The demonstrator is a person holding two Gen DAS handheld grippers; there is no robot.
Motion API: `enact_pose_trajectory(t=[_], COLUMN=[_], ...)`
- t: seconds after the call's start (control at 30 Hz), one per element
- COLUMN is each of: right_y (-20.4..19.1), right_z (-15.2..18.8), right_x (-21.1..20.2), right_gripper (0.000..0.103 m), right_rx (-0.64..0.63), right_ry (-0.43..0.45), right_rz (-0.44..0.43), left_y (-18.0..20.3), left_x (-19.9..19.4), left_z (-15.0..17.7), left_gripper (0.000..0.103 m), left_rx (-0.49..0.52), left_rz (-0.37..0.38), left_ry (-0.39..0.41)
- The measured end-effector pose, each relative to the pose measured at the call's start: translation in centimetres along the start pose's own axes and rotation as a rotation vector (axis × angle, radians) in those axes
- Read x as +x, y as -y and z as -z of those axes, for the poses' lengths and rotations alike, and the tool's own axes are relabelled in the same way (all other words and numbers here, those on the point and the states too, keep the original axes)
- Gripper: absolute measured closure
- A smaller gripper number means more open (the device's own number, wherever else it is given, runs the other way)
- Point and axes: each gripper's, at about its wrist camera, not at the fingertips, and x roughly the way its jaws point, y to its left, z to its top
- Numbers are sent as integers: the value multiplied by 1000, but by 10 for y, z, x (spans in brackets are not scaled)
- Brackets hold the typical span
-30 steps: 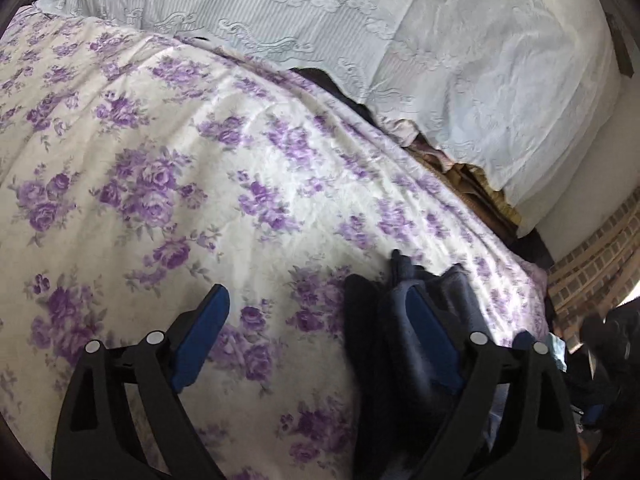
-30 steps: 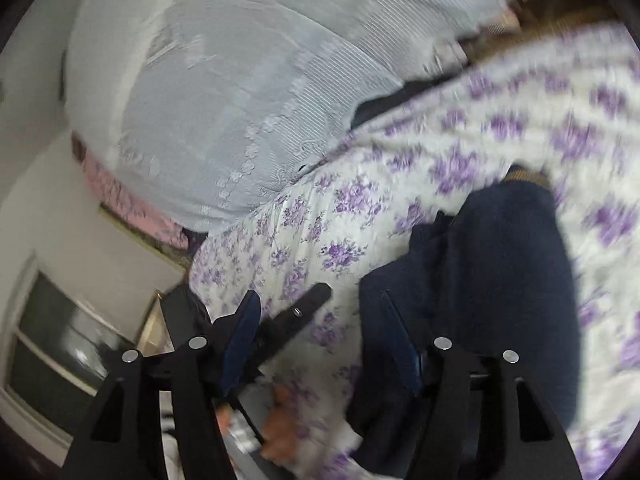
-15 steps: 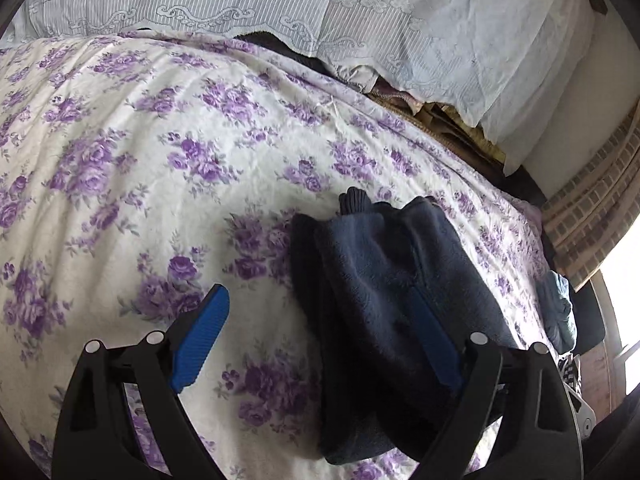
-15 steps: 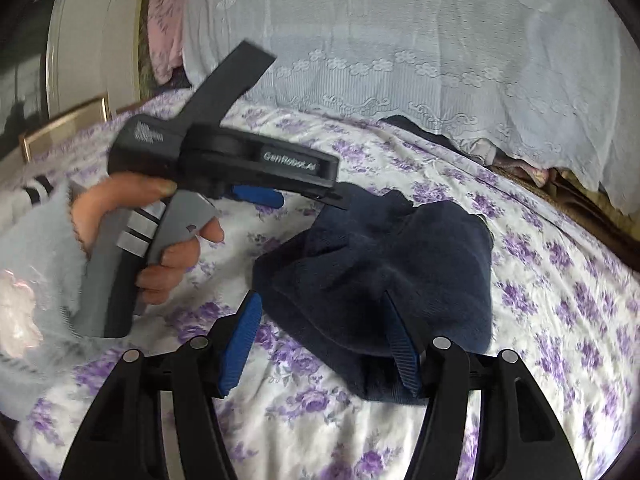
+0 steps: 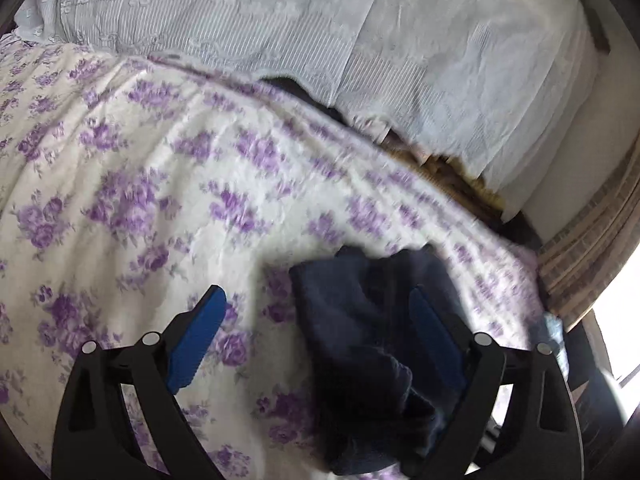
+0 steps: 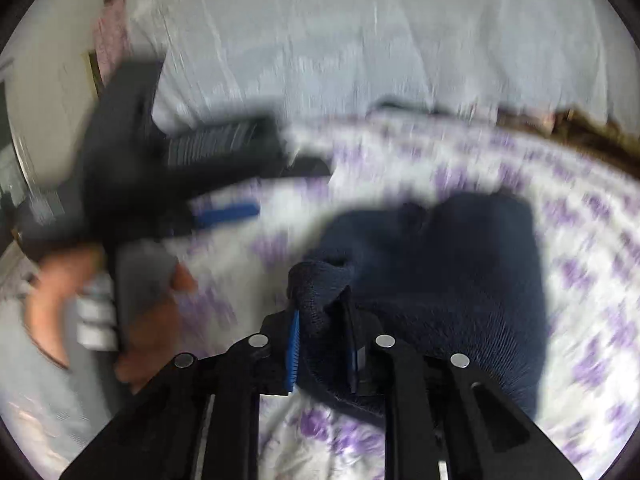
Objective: Fold small clothes
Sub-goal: 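Release the folded bundle and lift the right gripper away, then grasp the folded navy cardigan bundle with the right gripper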
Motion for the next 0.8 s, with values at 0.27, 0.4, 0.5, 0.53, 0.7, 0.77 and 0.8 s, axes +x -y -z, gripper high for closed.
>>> enact_pose_trajectory(t=[0.27,0.4,0.5,0.53,0.7,0.77,0.8], right_y=[-1,13,45,62,119,132,139], right_z=[9,11,-6,-17,-57,-64,-63], right_x=[-6,-47,-70,-73,-30,0,17], right_gripper=[70,71,71,71,67,61,59], right_rx=[-88,-90,14,88,334,403,436], right_ry=[-25,-9,58,82,73,21,-6], right_rz=[-25,-116,-132,-137,-206,-271,-277], left_y=[13,13,21,24,42,42,40], left_x=[34,25,8,5,11,30,37], left_z=[17,13,9,8,15,23,25], left_gripper=[9,9,9,10,9,9,4], left_rx=[124,112,115,121,199,227,226], left_rz=[-128,-115,-77,-62,-44,-100,-111], left_ry=[-94,-63,-4,7,-22,-82,-112])
